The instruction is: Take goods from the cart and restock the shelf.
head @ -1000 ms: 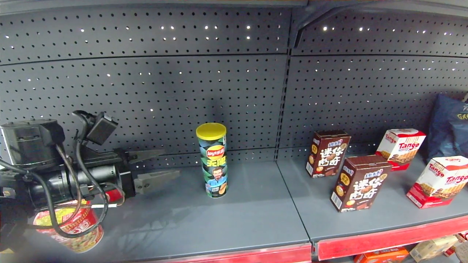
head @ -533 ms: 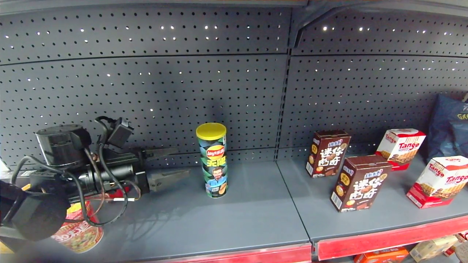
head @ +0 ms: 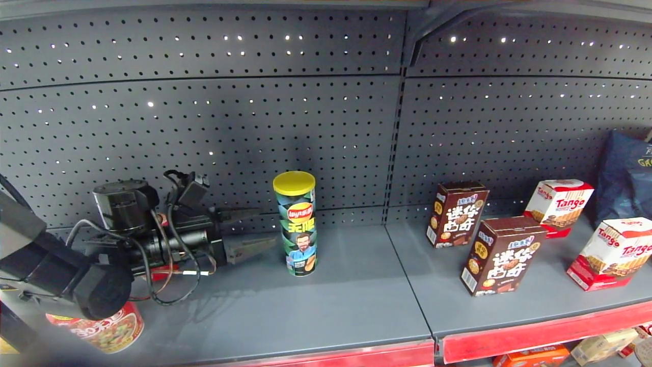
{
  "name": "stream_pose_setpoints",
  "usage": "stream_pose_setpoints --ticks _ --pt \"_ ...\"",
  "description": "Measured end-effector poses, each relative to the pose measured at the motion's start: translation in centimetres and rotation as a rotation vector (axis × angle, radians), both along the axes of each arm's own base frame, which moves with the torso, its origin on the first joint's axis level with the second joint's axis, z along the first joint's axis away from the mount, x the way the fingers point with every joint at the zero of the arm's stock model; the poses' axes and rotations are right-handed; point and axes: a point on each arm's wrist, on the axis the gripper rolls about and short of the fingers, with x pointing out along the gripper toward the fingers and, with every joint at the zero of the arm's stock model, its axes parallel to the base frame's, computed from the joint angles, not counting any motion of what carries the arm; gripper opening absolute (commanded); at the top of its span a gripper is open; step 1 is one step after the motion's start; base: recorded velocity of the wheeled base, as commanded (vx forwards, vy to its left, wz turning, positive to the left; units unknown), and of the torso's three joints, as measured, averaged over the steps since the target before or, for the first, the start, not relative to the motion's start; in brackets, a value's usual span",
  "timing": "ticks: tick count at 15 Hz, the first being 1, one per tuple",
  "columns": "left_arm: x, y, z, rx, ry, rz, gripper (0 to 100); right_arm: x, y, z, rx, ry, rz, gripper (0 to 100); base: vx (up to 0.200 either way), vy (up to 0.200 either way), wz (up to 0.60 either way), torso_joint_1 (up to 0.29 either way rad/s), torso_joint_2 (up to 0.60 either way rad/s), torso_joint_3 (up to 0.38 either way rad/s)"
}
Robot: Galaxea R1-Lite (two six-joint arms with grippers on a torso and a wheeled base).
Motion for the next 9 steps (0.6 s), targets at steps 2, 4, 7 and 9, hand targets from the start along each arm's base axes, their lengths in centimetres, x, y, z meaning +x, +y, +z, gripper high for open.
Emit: stream_pose_setpoints --ticks 2,4,7,9 --pt "0.6 -0.2 -0.3 -0.002 0.000 -0.020 100 0.0 0.0 0.0 0.000 -0.001 -0.001 0 0.000 0.000 0.00 0.000 0.00 0.000" --pt "1.1 -0.8 -0.7 -0.004 0.002 -0.045 100 -0.1 0.0 -0.1 0.001 -0.004 -0.001 0 0.000 0.000 0.00 0.000 0.00 0.000" --pt "1.5 -1.6 -1.6 -0.002 0.020 -0.066 100 -0.2 0.0 0.0 0.003 -0.010 -0.001 0 0.000 0.000 0.00 0.000 0.00 0.000" --pt "1.9 -1.8 -2.1 -0.001 0.030 -0.070 100 -0.2 0.0 0.0 0.006 -0.011 -0.003 0 0.000 0.000 0.00 0.000 0.00 0.000"
